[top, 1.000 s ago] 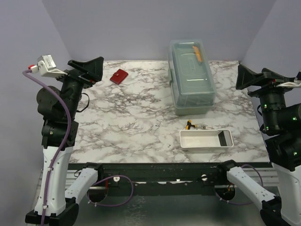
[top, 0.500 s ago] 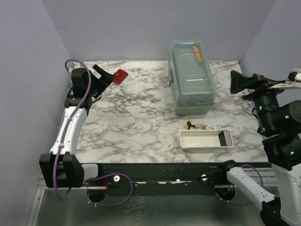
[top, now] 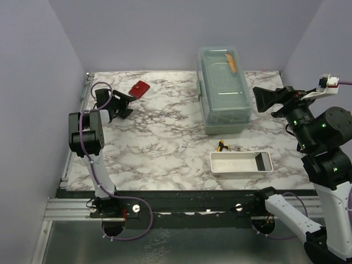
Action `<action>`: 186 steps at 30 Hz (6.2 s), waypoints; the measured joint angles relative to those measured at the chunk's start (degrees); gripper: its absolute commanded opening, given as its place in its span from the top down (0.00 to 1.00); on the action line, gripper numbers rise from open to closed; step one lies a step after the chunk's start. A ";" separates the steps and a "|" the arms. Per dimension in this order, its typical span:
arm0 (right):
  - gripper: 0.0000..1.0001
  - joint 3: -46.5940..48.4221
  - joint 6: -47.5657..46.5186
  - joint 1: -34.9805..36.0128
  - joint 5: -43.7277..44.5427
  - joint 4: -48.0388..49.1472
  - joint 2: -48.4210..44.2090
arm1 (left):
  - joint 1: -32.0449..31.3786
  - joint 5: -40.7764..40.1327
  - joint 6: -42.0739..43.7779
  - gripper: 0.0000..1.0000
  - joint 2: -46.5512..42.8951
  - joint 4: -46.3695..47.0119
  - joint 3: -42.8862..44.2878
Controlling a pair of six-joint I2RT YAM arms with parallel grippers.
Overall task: Put the credit cards into the card holder
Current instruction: Move the card holder to the center of the board, then open the card holder at the center of the board.
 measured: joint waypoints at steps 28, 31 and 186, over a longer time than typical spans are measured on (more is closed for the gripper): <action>0.00 0.79 2.64 0.00 -0.57 -3.65 4.04 | -1.73 -1.62 -4.31 1.00 18.84 11.13 17.81; 0.00 -1.36 2.64 0.00 0.39 -3.48 3.93 | -2.34 -3.76 -1.73 1.00 16.83 8.22 17.20; 0.83 -16.44 30.67 27.82 -13.00 36.68 65.24 | -17.92 5.84 1.05 0.73 -30.16 -2.51 -40.65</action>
